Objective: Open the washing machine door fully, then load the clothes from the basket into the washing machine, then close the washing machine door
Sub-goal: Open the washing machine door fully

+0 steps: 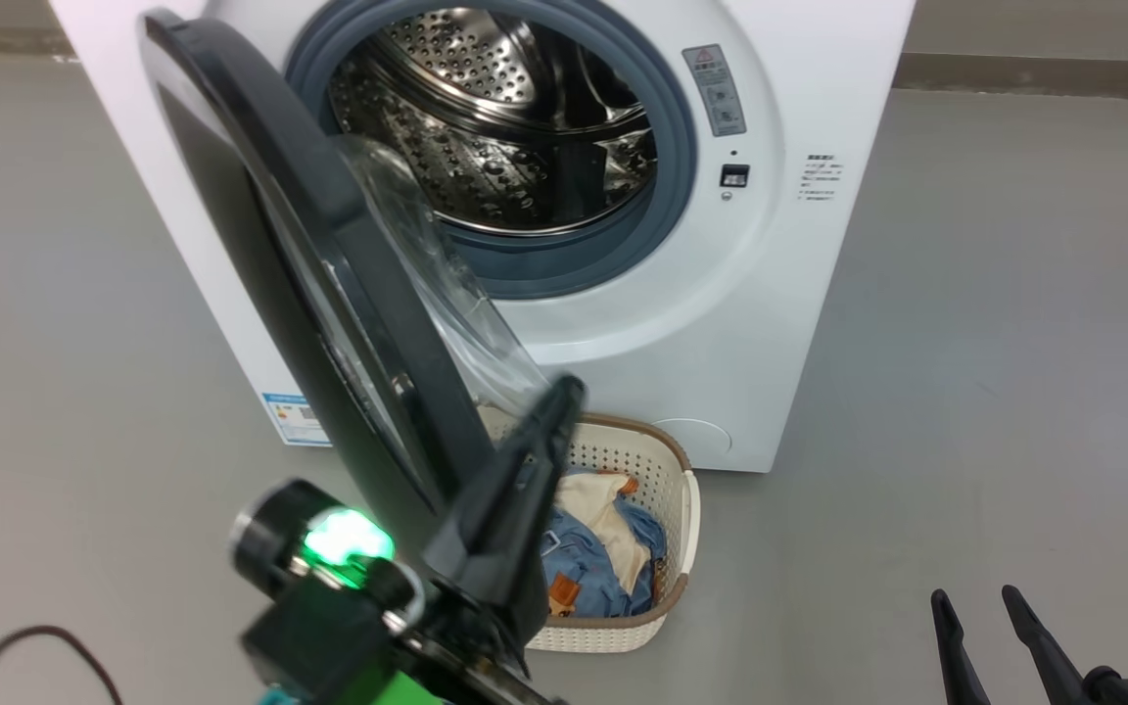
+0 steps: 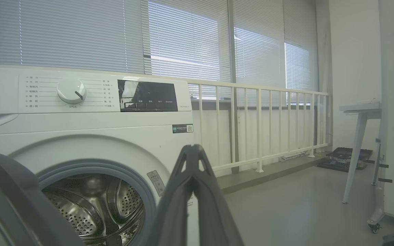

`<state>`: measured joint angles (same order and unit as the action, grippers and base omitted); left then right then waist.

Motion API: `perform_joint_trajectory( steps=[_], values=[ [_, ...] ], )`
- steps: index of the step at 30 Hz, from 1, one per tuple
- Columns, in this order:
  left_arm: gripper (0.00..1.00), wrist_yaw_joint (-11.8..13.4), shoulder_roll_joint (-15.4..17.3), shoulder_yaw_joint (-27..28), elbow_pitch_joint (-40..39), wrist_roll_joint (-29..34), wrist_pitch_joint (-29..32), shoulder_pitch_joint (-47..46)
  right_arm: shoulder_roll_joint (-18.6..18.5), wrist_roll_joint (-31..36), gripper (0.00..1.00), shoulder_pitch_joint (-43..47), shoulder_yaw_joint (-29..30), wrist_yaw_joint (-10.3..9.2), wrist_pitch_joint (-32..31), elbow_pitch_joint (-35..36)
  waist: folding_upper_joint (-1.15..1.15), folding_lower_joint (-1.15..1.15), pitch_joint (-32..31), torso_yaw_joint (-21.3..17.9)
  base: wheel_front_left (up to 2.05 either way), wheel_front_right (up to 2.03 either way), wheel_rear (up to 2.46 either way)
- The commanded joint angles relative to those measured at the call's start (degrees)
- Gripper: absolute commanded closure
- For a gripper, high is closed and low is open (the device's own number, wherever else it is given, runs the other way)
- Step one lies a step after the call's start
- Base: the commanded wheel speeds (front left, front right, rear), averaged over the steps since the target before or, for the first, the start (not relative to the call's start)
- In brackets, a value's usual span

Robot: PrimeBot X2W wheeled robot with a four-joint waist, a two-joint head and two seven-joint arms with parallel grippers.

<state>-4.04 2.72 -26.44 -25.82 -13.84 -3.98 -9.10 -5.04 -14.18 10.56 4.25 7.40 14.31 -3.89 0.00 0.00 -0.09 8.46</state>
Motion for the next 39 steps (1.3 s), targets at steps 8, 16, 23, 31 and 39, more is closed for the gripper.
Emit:
perform_joint_trajectory(
  steps=[8,16,23,31,39],
  values=[
    [1.00,4.0,0.2,-4.5,1.7,-4.9,0.2,0.9,-0.3,-0.4,0.00,-1.1,-1.3,0.09,0.7,0.8,0.00,0.00,0.8,2.6,0.00,0.00,0.00],
    [1.00,6.9,0.2,-8.9,4.5,-10.5,-0.8,0.5,-0.4,-0.3,0.00,-2.3,-1.6,0.09,0.7,0.5,0.00,0.00,2.1,4.2,0.00,0.00,0.00],
    [1.00,8.8,0.2,-11.0,8.2,-15.7,0.1,0.0,-0.9,-0.3,0.00,-3.1,-1.9,0.09,0.7,0.4,0.00,0.00,3.2,4.6,0.00,0.00,0.00],
    [1.00,10.1,0.2,-12.5,10.1,-17.1,1.1,-0.7,-1.2,-0.2,0.00,-3.5,-1.8,0.09,0.7,0.2,0.00,0.00,4.3,4.9,0.00,0.00,0.00],
    [1.00,11.2,0.2,-13.7,11.5,-17.3,1.7,-0.8,-1.2,-0.1,0.00,-4.0,-2.0,0.09,0.7,0.1,0.00,0.00,5.0,6.0,0.00,0.00,0.00]
  ],
)
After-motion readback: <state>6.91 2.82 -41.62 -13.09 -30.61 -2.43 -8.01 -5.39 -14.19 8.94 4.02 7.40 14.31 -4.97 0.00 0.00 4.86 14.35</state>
